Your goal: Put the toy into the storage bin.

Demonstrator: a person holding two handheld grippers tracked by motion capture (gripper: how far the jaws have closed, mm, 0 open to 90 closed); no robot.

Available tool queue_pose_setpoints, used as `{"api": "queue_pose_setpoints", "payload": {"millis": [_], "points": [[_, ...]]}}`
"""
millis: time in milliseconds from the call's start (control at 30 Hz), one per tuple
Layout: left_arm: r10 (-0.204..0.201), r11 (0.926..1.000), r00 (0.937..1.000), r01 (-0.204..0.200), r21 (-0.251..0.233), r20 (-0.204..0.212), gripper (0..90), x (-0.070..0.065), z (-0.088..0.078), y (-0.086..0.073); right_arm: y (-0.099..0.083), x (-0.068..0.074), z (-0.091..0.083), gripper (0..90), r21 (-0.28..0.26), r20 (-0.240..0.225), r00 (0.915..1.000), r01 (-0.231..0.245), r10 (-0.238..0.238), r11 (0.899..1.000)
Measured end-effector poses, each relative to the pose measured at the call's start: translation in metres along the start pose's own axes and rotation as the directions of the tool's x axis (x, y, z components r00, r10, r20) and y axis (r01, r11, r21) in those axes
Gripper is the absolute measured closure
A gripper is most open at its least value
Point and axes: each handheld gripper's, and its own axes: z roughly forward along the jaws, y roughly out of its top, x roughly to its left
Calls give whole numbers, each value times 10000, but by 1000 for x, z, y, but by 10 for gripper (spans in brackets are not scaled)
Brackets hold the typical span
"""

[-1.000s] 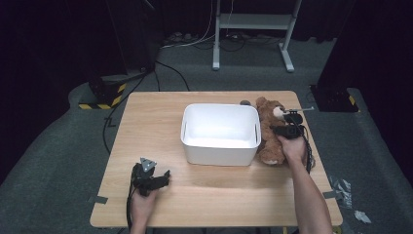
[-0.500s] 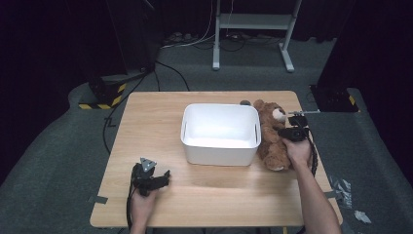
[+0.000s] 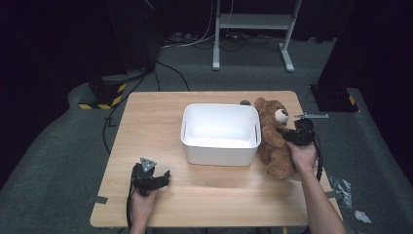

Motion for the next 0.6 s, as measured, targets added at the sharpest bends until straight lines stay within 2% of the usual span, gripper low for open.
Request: {"api": "queue_pose_setpoints", "payload": {"millis": [133,433,600], "points": [[-29,10000,10000,29,0,10,188,0,0,0,-3,2,-7,777,-194,-41,9998,198,-199,9996],[35,10000,10000,-35,8,-8,188,0,0,0,-8,0,-26,792,-839,-289,9996,21,-45,9965],[38,10000,10000,-38,11,-6,188,0,0,0,-11,1,-36,792,-1086,-365,9991,157,-197,9940]]}}
